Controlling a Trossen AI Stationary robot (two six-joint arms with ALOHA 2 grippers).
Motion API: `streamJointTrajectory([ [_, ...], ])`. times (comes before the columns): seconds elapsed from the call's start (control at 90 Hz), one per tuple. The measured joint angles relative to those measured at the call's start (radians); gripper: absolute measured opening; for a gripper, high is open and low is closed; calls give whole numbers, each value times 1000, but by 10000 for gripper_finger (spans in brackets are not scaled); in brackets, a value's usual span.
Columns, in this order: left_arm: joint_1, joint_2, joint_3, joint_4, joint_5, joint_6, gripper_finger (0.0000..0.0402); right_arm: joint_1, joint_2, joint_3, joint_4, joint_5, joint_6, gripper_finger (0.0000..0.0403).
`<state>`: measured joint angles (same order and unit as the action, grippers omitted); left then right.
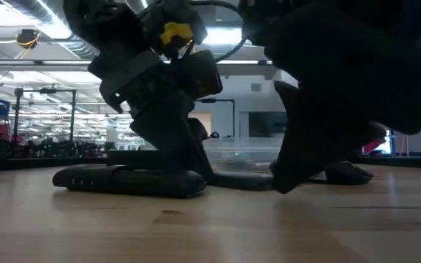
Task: Insert battery
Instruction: Close the remote control battery cover
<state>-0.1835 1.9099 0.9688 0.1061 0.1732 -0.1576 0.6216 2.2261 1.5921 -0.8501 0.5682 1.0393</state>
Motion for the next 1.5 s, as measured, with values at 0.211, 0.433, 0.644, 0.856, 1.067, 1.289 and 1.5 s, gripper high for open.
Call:
streamJointTrajectory([
  [0.211, -22, 0, 0, 18, -2, -27, 174, 2, -2, -38, 31, 37, 11, 252],
  [0.433, -60, 1, 0, 68, 1, -49, 163, 4, 0, -51, 20, 114, 14, 252],
  [0.644, -82, 1, 0, 125, 0, -49, 163, 6, 0, -68, 20, 118, 20, 252],
  [0.856, -83, 1, 0, 76, -2, -112, 163, 14, -27, -68, -26, 61, 26, 252],
  [1.067, -83, 7, 0, 67, -23, -124, 162, 16, -75, -110, -127, -19, -44, 252],
  [1.289, -81, 85, 2, 170, -6, -128, 162, -33, -154, -278, 141, -135, -237, 252],
  [1.5, -69, 108, 4, 212, -4, -131, 162, -82, -178, -329, 313, -225, -311, 252],
])
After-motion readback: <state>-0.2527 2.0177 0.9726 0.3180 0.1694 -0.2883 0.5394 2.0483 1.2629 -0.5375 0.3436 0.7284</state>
